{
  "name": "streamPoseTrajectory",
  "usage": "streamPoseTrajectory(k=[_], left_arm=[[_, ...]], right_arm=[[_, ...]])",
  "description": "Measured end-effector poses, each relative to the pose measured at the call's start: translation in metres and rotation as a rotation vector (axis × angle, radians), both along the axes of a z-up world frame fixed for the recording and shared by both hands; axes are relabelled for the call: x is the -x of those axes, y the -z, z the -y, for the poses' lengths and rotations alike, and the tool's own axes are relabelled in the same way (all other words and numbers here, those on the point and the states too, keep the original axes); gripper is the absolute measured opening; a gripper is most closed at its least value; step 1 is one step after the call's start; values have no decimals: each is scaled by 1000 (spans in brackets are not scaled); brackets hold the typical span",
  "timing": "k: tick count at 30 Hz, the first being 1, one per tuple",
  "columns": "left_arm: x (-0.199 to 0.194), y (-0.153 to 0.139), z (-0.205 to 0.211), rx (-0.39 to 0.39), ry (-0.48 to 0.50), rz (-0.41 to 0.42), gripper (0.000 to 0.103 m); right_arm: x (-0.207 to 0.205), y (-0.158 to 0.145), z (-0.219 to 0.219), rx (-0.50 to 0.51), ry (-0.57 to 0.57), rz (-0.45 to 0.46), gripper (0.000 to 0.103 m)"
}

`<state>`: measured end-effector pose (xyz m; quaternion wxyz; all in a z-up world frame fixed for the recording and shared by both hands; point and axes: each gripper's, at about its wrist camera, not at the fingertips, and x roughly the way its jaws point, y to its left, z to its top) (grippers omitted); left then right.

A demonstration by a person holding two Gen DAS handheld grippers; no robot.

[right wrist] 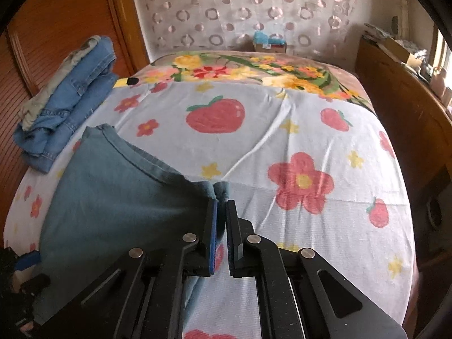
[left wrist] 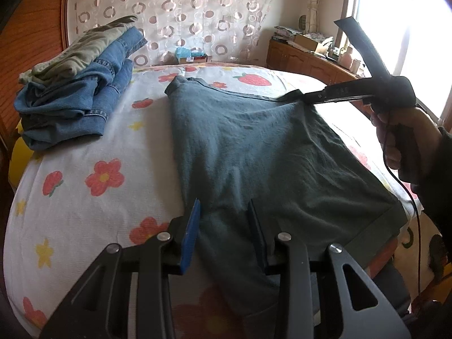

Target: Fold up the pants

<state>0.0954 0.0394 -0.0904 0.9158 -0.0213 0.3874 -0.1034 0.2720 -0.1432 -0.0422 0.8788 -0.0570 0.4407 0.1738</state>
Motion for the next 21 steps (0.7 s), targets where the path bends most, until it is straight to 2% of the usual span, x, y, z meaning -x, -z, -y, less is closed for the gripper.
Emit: streamPoseTrajectory(k=[1, 4, 5, 11, 16, 21], left_arm=[[0, 0, 0, -4, 1, 2, 34], [2, 0, 2, -11, 2, 9, 38], [1, 1, 2, -11, 2, 10, 39], [2, 2, 6, -31, 4, 24, 42], [2, 2, 9, -43, 7, 29, 46], [2, 2, 11, -47, 4, 29, 48]], right_arm=[[2, -1, -1, 2, -4, 1, 16], [12, -6, -1, 2, -17, 4, 24], [18, -8, -1, 4, -18, 7, 30], [67, -16, 4, -11, -64, 30, 45], [110, -17, 11, -34, -88, 44, 51], [139, -4, 18, -57, -96, 14, 52]])
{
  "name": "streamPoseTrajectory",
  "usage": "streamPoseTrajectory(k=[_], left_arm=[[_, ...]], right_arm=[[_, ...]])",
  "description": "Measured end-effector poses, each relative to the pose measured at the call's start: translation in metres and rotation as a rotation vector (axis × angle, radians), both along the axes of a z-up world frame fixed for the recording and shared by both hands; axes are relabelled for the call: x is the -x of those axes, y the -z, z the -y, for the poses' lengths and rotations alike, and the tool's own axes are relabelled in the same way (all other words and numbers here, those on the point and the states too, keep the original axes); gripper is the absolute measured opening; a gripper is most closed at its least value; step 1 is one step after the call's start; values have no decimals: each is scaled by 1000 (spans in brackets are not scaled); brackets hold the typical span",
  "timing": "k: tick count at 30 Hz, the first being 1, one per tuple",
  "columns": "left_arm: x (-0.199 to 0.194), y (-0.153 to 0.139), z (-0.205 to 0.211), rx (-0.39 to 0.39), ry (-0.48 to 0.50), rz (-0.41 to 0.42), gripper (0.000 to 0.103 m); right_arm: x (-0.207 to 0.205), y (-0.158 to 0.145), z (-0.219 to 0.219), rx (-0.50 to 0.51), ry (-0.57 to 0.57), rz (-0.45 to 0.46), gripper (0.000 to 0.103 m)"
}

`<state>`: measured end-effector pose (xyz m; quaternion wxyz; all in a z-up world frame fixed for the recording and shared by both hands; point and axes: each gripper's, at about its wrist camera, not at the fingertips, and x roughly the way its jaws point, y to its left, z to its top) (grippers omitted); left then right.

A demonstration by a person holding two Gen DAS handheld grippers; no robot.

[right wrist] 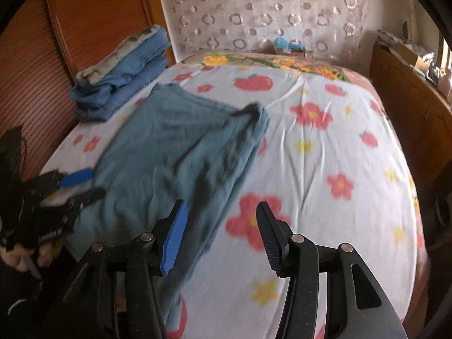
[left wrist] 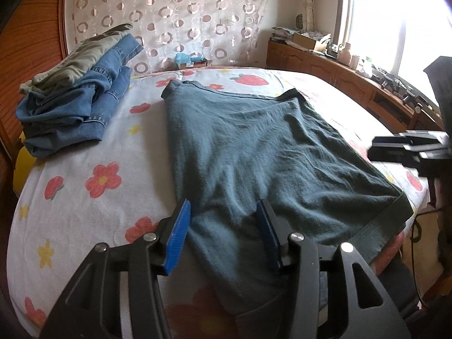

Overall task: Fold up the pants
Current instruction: 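Move both open tools to the folded edge of the shorts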

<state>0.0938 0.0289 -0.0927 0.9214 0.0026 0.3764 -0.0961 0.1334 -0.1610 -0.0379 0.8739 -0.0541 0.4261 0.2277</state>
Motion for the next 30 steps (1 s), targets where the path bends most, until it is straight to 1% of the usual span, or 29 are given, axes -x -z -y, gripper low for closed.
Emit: streamPoseTrajectory(k=[4, 8, 12, 19, 22, 24, 26, 27, 29, 30], left_arm=[[0, -1, 0, 0, -3, -15, 48], [4, -5, -4, 36, 0, -40, 48], [17, -12, -3, 38, 19, -26, 48], [42, -19, -5, 36, 57, -14, 48], [47, -19, -7, 31, 54, -14, 48], [49, -19, -8, 31, 55, -16, 48], [50, -18, -7, 28, 54, -18, 48], [50, -17, -8, 27, 54, -19, 48], [51, -16, -8, 29, 51, -22, 48], [51, -15, -8, 31, 50, -23, 48]], right_arm=[[16, 4, 4, -12, 2, -5, 52], [28, 4, 5, -33, 1, -2, 52], [38, 0, 2, -33, -5, 13, 52], [54, -2, -1, -67, -30, -1, 52], [62, 1, -5, -57, -43, -2, 51], [67, 4, -8, -47, -58, -5, 47], [71, 7, -9, -43, -65, -13, 37], [72, 8, -10, -40, -68, -15, 34], [75, 9, -10, -37, -71, -14, 26], [76, 8, -9, -40, -69, -9, 24]])
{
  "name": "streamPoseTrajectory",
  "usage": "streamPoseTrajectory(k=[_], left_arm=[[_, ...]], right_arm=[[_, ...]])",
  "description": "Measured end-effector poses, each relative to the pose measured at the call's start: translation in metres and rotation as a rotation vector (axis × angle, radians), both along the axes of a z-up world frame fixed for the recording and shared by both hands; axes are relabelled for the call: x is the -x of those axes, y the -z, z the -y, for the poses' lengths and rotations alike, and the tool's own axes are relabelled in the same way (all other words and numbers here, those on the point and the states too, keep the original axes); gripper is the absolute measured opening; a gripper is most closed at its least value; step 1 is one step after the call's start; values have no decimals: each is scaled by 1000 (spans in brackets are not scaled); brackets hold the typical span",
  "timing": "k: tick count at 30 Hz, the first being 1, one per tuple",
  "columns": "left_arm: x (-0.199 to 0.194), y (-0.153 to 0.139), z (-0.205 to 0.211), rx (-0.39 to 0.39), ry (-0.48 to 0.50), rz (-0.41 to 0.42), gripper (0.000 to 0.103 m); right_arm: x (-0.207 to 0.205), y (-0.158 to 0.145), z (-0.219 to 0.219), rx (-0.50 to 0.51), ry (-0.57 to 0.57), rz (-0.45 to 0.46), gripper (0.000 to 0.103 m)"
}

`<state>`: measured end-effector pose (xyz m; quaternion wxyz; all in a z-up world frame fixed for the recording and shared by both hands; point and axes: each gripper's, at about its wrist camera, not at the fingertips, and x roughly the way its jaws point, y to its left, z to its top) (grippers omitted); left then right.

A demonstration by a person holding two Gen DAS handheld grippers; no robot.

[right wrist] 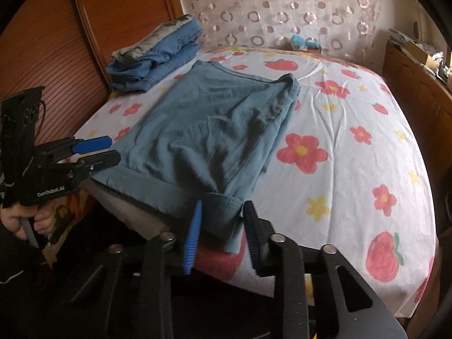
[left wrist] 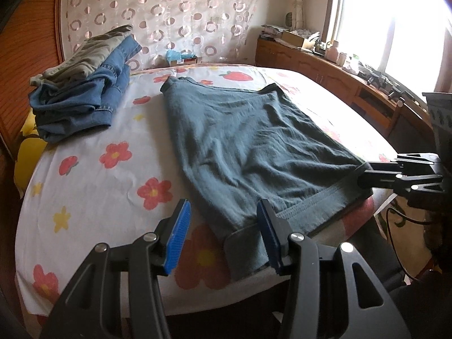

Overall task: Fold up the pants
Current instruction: 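Move both open tools to the folded edge of the shorts, then grasp the folded edge of the shorts with both tools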

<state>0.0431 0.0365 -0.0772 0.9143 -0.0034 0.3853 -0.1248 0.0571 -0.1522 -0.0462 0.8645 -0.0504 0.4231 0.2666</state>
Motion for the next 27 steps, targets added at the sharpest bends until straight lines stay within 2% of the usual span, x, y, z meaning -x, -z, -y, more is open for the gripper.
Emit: streamPoseTrajectory(k=[2, 7, 12, 14, 19, 27], left_arm=[[0, 2, 0, 3, 0, -5, 48], [2, 2, -2, 21, -2, -11, 48], [7, -2, -2, 49, 9, 2, 48], [9, -2, -2, 58, 16, 2, 47], [14, 3, 1, 52, 33, -14, 39], [20, 7, 4, 53, 52, -29, 39]], right_arm=[[3, -2, 2, -15, -4, 12, 14], [10, -7, 4, -26, -5, 26, 13], [6, 0, 5, -16, 23, 19, 21], [5, 1, 6, -10, 38, 19, 31], [2, 10, 6, -3, 48, -5, 34], [7, 15, -1, 8, 12, 3, 35]])
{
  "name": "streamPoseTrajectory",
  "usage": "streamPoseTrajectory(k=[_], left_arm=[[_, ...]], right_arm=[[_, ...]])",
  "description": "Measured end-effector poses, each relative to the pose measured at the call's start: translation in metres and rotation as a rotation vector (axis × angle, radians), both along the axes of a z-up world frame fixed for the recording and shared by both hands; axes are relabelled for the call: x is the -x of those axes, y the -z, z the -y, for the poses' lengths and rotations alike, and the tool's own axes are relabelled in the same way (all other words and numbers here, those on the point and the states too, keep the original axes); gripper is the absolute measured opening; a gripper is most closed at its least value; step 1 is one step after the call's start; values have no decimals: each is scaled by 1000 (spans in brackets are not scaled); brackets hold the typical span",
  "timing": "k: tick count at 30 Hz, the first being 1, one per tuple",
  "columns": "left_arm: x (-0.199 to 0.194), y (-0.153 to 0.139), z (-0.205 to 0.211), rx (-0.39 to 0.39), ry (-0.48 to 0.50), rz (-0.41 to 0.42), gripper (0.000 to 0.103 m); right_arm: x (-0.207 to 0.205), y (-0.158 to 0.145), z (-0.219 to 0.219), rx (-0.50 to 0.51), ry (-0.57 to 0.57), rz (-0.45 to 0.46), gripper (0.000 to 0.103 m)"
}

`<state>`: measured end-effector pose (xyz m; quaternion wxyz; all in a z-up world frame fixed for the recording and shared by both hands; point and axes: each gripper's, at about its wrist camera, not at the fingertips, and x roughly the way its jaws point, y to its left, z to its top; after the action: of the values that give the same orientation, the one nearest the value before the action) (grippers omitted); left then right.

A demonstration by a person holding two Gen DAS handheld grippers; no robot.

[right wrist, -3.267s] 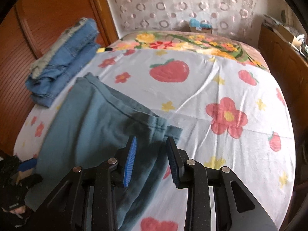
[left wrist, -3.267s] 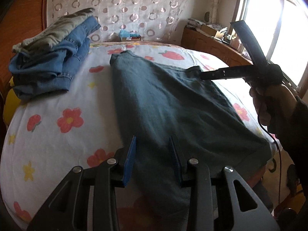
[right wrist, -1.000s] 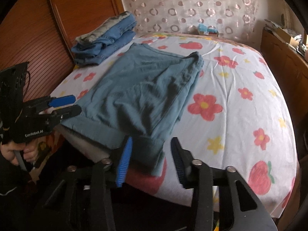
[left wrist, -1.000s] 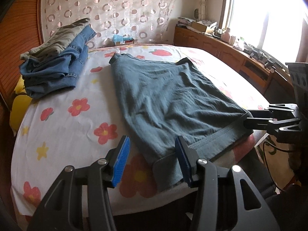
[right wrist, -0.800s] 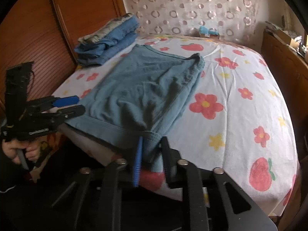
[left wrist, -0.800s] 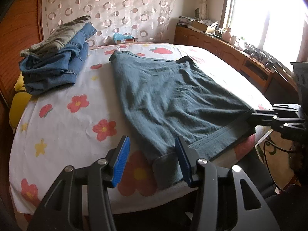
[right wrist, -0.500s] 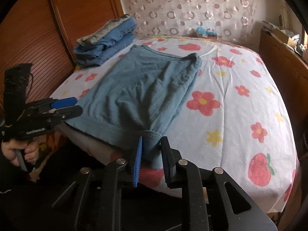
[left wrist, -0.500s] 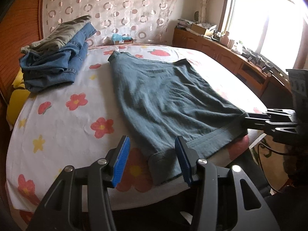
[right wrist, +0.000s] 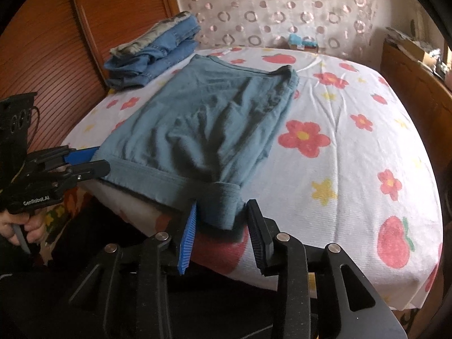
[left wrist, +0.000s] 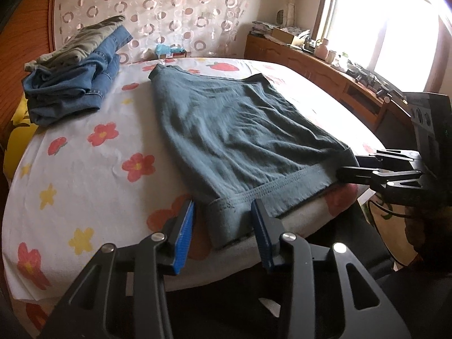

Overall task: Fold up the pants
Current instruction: 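Grasp the folded edge of the shorts with both tools, then lift the grasped edge with both tools and fold it over the waistband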

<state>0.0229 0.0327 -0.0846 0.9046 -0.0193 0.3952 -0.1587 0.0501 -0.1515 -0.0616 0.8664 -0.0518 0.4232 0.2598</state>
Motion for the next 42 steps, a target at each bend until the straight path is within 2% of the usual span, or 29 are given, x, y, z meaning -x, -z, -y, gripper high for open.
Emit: streamPoseTrajectory(k=[9, 11, 13, 16, 18, 36, 42], left_arm=[[-1, 3, 0, 18, 4, -1, 36], [-1, 4, 1, 26, 13, -1, 29], [1, 1, 2, 15, 7, 17, 18], [3, -3, 6, 12, 14, 34, 12], [4, -9, 8, 9, 19, 48, 10], [28, -77, 3, 107, 45, 189, 10], [18, -86, 1, 122, 38, 209, 10]], right_arm=[[2, 0, -2, 9, -4, 11, 31], [2, 0, -2, 9, -8, 15, 27], [2, 0, -1, 5, -13, 17, 22], [2, -2, 1, -6, -23, 19, 12], [4, -4, 2, -21, -33, 26, 10], [17, -63, 20, -165, -48, 114, 8], [19, -83, 22, -194, -52, 156, 8]])
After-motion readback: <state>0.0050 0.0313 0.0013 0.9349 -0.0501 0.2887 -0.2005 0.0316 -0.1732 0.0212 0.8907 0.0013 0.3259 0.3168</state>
